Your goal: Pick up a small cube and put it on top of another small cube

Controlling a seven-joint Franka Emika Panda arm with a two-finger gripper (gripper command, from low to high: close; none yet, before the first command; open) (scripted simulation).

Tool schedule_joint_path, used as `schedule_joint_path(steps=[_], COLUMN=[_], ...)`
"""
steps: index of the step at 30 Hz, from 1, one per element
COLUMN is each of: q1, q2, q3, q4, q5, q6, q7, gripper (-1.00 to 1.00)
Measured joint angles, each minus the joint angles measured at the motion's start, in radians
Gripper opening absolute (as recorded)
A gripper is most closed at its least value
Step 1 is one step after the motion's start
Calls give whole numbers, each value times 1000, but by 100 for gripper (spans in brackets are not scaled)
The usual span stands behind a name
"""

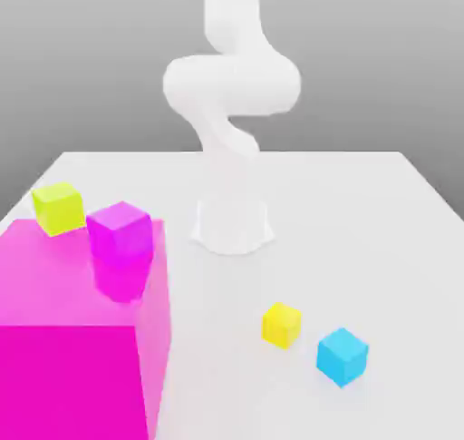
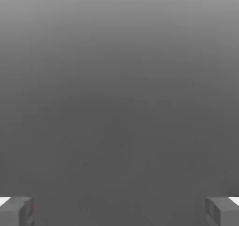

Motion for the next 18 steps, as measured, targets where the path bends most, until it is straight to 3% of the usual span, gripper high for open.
schedule_joint_path(steps=[11, 18], q1=[146, 219], q2=[405, 659], q3=[43, 98], q4=[-178, -290], q5=[45, 21], q6=[225, 367], q7=[-145, -198], gripper=[0, 0])
